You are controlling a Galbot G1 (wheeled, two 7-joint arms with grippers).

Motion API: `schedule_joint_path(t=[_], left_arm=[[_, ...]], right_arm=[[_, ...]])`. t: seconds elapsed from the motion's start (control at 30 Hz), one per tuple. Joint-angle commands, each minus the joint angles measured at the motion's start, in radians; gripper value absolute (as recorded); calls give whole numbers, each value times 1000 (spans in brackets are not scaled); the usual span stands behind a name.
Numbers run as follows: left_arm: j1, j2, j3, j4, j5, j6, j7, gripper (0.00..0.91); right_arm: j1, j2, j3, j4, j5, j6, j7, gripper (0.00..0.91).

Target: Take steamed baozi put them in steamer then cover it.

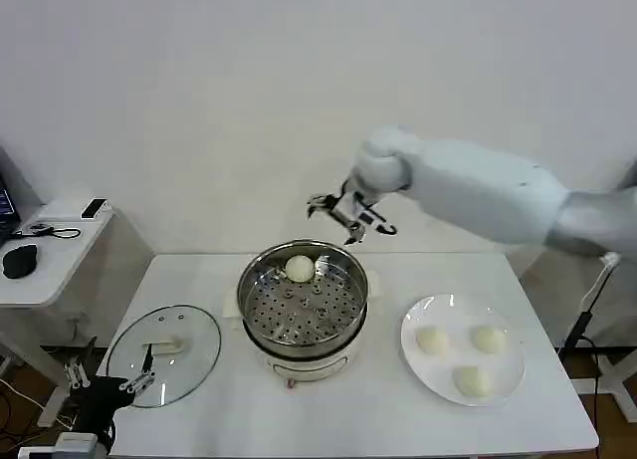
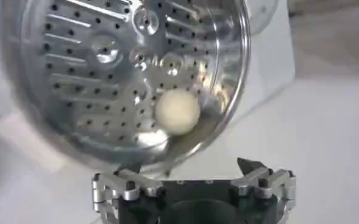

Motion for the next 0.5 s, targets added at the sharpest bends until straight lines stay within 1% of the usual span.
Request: schedule_joint_path(t=[0.03, 0.1, 0.13, 0.23, 0.27, 0.37, 0.43, 0.5], left_arm=[[-36, 62, 4, -7, -56, 23, 7, 907], [-49, 71, 10, -6, -64, 26, 8, 907], [-54, 76, 16, -5, -65, 27, 8, 907], [-64, 87, 27, 0, -65, 27, 9, 907], [-65, 89, 28, 0, -65, 27, 9, 907], [-67, 103, 31, 2, -65, 27, 10, 907], [-67, 110, 28, 2, -65, 27, 11, 907], [-67, 114, 25, 4, -65, 28, 11, 907]], right_arm=[[126, -335, -114, 277, 145, -206, -5, 907], [131, -400, -148, 323, 163, -232, -1, 907], [127, -449, -168, 355, 170, -253, 6, 907], [79, -544, -177, 410, 169, -280, 23, 907], [62, -561, -174, 418, 167, -292, 27, 907], [-54, -628, -114, 446, 141, -316, 37, 907], [-102, -650, -83, 449, 122, -327, 39, 907], [-219, -679, -35, 444, 92, -335, 39, 907]])
